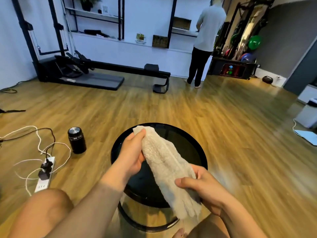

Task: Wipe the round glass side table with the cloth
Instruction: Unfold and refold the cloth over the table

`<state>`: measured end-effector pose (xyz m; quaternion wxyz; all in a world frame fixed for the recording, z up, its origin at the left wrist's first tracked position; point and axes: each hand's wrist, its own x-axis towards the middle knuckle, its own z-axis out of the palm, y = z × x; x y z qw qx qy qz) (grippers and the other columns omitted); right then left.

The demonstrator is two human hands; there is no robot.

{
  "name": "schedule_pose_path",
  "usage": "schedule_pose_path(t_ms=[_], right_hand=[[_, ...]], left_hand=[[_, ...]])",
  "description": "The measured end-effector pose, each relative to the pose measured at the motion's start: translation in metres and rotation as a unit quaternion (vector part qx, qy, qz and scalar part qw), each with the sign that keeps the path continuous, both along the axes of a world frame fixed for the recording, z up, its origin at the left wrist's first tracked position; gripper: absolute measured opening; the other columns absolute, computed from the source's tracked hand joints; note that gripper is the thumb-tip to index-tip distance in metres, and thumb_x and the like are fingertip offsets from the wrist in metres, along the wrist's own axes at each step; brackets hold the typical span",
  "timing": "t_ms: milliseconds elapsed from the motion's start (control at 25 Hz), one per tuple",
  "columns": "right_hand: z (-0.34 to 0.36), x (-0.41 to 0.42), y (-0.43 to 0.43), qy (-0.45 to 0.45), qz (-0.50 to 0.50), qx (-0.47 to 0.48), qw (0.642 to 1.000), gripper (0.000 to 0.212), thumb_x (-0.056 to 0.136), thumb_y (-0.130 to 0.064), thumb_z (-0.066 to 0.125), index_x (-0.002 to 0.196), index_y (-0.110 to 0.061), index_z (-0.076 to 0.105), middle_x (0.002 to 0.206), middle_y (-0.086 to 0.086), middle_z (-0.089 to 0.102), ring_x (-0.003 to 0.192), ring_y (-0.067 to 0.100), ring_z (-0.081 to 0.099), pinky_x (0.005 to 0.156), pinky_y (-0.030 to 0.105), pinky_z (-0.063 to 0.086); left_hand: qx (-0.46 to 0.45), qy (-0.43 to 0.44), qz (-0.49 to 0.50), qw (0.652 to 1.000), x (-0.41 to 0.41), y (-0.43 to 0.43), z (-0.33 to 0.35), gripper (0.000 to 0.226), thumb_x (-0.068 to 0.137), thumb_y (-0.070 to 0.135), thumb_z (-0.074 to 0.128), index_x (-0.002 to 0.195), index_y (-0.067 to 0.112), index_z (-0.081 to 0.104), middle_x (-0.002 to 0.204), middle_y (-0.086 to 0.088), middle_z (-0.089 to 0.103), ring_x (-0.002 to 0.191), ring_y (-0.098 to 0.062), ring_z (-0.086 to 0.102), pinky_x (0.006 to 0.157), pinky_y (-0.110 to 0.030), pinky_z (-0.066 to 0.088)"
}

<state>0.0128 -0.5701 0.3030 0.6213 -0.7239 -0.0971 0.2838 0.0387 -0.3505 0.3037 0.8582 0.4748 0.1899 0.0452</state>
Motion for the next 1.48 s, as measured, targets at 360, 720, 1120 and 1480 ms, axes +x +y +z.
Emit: schedule_pose_path(t_ms=[360, 720, 1120, 1480], right_hand=[[-0.002, 0.031, 0.002, 0.024, -0.051, 0.151, 0.987, 0.027, 0.082, -0.016, 0.076, 0.109, -0.015, 0.074, 0.109, 0.016, 0.075, 0.097, 0.028, 0.074, 0.074, 0.033, 0.058], [0.000, 0.034, -0.002, -0.041, -0.006, 0.083, 0.996, 0.043, 0.081, -0.006, 0.077, 0.122, -0.010, 0.064, 0.116, 0.013, 0.072, 0.107, 0.030, 0.071, 0.093, 0.050, 0.058], [-0.023, 0.030, 0.015, -0.141, -0.108, 0.001, 0.984, 0.075, 0.060, -0.051, 0.078, 0.128, -0.032, 0.053, 0.115, -0.009, 0.067, 0.102, 0.008, 0.068, 0.082, 0.030, 0.060], [-0.045, 0.039, 0.012, -0.102, -0.025, -0.048, 0.993, 0.043, 0.068, -0.032, 0.084, 0.108, -0.021, 0.069, 0.102, 0.001, 0.076, 0.093, 0.018, 0.074, 0.081, 0.043, 0.062]], left_hand=[[0.478, -0.018, -0.236, 0.846, 0.002, 0.001, -0.011, 0.087, 0.083, 0.000, 0.059, 0.153, 0.038, 0.026, 0.143, 0.003, 0.053, 0.129, -0.016, 0.055, 0.092, -0.024, 0.053], [0.253, -0.094, -0.172, 0.947, -0.025, -0.035, -0.045, 0.029, 0.105, 0.030, 0.044, 0.121, 0.026, 0.067, 0.107, -0.001, 0.076, 0.101, -0.019, 0.071, 0.075, -0.031, 0.060], [0.063, -0.045, -0.186, 0.980, -0.018, -0.027, -0.052, 0.041, 0.103, 0.042, 0.040, 0.127, 0.021, 0.066, 0.124, -0.007, 0.072, 0.118, -0.020, 0.067, 0.100, -0.040, 0.052], [0.021, -0.040, -0.220, 0.974, -0.023, 0.015, -0.064, 0.049, 0.086, 0.032, 0.051, 0.122, 0.002, 0.064, 0.095, -0.009, 0.075, 0.093, -0.027, 0.072, 0.079, -0.046, 0.060]])
